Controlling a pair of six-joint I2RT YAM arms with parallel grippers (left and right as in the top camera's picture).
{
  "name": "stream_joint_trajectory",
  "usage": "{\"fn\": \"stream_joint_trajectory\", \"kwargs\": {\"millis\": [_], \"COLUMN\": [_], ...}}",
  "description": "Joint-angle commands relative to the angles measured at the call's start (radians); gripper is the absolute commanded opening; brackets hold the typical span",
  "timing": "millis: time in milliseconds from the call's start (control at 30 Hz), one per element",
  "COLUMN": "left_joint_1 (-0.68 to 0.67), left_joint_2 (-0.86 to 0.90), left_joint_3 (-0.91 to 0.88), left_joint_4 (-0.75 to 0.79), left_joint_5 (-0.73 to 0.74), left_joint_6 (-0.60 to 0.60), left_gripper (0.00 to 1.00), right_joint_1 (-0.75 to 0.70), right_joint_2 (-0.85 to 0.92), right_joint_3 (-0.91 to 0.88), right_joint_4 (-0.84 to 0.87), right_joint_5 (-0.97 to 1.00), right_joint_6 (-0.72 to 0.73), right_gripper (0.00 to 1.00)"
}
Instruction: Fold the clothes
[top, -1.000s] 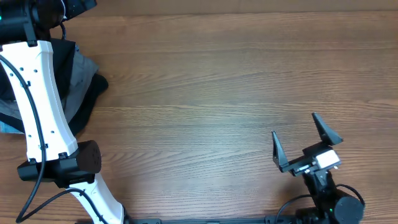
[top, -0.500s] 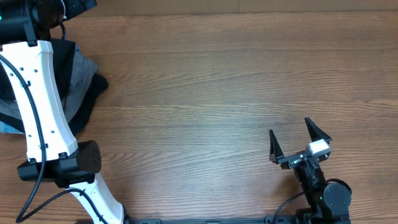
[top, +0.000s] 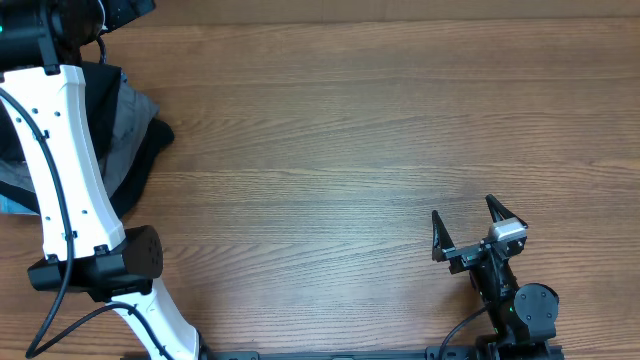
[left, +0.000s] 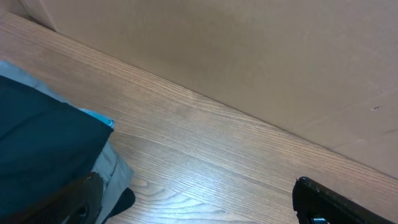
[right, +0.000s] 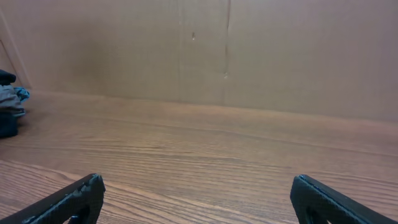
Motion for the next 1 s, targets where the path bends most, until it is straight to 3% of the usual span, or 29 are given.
{"fn": "stream_joint_trajectory", "kwargs": {"millis": [0,600,800,967], "left_joint_1": [-0.001,-0.002,-0.015,-0.015], "left_joint_2": [0.002,-0.006,-0.191,-0.402], "left_joint_3": [-0.002,-0.002,-0.002,-0.002], "left_joint_4": [0.003,-0.007,-0.116,-0.325], "left_joint_5": [0.0,0.0,-0.002,0.0], "left_joint_6": [0.002,0.002,0.005,0.005], "left_gripper": [1.0,1.0,1.0,1.0], "right_joint_1": [-0.002,-0.002,-0.002,-0.002], "right_joint_2": [-0.011,-0.012,-0.011,-0.011], "right_joint_3": [-0.011,-0.011,-0.011,-0.011], "right_joint_4": [0.003,0.003,0.003,0.003], "right_joint_5": [-0.001,-0.001,-0.001,-0.001], "right_joint_6": [0.007,0.007,0.007,0.008], "right_gripper": [1.0,1.0,1.0,1.0]}}
